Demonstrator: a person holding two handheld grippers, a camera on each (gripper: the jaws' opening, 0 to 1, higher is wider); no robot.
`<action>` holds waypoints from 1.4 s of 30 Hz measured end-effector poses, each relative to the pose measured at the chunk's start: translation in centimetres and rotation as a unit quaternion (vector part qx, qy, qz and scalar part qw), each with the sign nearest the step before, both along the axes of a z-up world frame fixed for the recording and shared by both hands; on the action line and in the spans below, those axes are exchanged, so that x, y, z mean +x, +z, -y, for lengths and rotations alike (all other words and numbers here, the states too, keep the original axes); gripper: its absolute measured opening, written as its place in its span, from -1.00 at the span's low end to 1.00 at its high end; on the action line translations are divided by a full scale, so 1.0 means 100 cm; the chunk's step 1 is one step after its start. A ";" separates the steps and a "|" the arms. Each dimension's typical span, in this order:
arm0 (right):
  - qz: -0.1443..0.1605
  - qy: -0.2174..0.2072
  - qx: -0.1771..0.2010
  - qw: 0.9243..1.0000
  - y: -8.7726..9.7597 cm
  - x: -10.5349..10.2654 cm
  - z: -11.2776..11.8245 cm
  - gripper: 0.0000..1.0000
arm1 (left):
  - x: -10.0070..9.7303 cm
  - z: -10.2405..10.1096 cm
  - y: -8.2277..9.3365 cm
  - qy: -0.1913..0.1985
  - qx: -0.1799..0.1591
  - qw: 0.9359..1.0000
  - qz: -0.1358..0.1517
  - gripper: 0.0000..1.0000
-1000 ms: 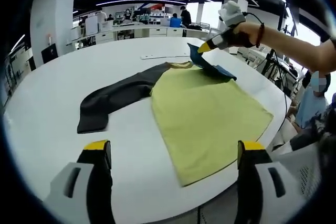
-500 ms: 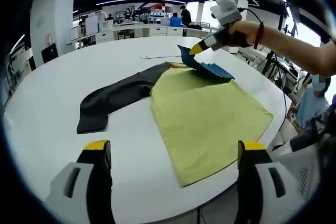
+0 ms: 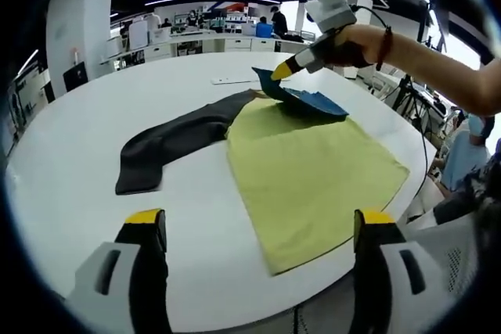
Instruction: Fold the garment on the visible template until the final outline fits inside the template.
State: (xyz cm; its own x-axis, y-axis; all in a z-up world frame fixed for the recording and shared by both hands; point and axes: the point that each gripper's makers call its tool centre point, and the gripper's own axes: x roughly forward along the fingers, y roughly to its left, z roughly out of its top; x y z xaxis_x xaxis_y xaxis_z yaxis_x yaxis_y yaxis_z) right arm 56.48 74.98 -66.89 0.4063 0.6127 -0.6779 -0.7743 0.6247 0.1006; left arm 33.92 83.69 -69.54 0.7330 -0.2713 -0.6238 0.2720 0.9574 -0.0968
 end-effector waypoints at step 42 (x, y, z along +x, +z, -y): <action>-0.019 0.045 -0.030 0.998 -0.060 -0.021 -0.021 -0.09 | -0.002 -0.012 0.000 0.019 0.006 1.000 0.001 0.98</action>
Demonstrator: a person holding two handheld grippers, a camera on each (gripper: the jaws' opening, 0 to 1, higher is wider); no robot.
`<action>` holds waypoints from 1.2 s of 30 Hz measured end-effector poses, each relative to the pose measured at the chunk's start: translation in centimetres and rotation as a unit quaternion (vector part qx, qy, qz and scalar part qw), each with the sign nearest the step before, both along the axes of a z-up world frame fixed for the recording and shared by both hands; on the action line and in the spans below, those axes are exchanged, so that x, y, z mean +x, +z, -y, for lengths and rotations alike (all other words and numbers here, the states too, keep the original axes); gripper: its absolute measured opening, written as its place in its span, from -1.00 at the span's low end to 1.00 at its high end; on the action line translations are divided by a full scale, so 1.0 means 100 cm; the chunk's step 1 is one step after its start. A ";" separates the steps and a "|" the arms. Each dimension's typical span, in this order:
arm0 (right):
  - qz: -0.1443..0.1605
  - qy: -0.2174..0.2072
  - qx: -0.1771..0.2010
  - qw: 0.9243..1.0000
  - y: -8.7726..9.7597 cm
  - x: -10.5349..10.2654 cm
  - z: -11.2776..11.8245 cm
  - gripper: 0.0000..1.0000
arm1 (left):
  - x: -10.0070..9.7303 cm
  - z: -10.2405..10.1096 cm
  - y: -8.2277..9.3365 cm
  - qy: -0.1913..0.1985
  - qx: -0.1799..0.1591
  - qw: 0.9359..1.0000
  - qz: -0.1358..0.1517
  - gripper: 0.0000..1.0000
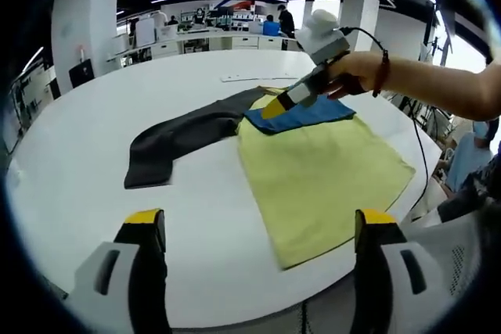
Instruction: Fold the garment on the visible template until the final outline fits inside the template.
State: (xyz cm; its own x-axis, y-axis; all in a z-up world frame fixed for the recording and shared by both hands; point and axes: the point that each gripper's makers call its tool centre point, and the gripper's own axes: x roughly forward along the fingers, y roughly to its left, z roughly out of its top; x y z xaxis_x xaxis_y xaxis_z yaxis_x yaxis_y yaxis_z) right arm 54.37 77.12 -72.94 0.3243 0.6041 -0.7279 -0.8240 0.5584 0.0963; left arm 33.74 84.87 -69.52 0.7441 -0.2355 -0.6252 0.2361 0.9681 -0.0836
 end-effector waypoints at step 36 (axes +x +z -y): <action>0.032 -0.131 -0.019 0.991 0.003 0.022 0.172 0.32 | 0.002 0.015 0.011 -0.027 0.005 1.000 0.013 0.98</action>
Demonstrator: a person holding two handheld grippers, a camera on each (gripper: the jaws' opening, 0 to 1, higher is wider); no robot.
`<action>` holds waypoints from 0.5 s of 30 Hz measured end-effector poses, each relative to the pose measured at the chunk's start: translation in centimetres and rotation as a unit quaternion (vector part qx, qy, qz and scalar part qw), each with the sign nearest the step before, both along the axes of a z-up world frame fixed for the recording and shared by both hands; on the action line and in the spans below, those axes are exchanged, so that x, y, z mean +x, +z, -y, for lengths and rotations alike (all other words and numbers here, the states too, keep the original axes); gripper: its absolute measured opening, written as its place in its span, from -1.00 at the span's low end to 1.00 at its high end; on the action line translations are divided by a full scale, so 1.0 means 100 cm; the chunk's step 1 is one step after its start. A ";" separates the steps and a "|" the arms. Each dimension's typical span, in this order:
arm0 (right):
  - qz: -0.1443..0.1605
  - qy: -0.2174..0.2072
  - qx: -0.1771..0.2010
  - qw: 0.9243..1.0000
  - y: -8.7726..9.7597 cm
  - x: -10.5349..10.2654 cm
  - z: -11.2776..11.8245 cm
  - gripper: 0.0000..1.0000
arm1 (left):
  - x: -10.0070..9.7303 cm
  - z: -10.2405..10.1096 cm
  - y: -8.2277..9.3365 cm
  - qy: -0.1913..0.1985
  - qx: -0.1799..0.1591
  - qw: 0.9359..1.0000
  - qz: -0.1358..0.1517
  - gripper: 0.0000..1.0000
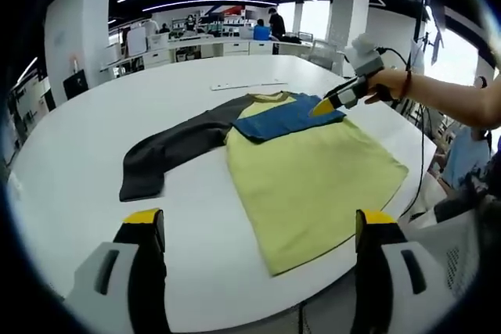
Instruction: Fold the garment on the visible template until the final outline fits inside the template.
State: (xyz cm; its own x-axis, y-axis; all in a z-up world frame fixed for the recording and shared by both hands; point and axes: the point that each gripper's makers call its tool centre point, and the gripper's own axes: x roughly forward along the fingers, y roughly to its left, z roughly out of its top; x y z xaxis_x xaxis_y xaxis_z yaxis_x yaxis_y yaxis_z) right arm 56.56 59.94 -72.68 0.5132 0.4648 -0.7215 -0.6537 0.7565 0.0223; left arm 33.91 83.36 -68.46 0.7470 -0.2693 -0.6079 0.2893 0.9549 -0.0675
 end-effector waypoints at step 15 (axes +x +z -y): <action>0.007 -0.044 -0.025 0.999 -0.008 -0.004 0.063 -0.07 | 0.002 0.002 0.001 -0.005 -0.002 1.000 0.003 0.98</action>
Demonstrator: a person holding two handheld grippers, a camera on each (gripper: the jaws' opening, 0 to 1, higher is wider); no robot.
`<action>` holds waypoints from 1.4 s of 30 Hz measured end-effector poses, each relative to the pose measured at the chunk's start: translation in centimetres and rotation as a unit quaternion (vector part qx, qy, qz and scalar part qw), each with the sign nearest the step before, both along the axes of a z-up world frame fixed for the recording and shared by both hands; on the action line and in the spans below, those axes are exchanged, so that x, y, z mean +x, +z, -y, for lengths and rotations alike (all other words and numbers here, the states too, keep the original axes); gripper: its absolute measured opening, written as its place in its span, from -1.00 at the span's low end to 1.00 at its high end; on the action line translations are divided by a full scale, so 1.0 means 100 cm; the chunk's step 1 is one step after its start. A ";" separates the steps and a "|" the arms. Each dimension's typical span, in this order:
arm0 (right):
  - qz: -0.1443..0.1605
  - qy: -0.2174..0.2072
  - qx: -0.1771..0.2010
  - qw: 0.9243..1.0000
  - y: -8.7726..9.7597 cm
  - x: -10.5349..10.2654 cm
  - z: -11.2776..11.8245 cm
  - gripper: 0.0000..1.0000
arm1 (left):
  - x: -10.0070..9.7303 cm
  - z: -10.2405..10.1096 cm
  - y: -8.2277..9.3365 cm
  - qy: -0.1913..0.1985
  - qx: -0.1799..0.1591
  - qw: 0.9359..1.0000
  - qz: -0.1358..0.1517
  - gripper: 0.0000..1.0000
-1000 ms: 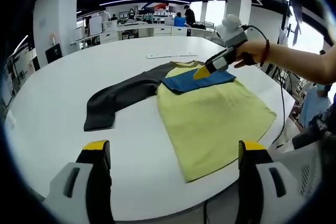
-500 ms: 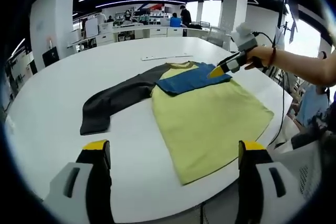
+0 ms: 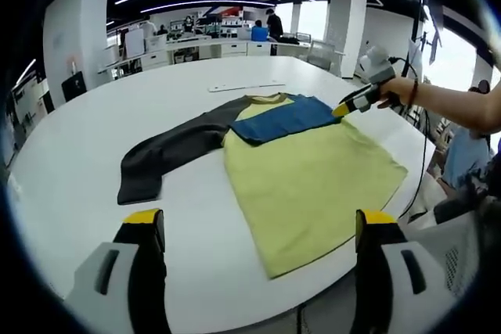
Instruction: Fold the garment on the visible template until the final outline fits inside the template.
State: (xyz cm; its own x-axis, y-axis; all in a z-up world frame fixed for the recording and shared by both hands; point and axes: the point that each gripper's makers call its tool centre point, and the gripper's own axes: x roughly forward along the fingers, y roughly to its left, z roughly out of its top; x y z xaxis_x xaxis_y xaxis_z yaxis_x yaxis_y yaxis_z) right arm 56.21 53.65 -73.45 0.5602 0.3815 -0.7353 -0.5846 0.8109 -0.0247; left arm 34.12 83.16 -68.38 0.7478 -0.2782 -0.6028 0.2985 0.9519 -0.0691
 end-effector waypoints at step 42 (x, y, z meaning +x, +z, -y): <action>-0.002 -0.044 -0.004 0.999 -0.035 0.005 0.040 -1.00 | -0.009 -0.013 -0.007 0.021 0.003 1.000 -0.019 0.94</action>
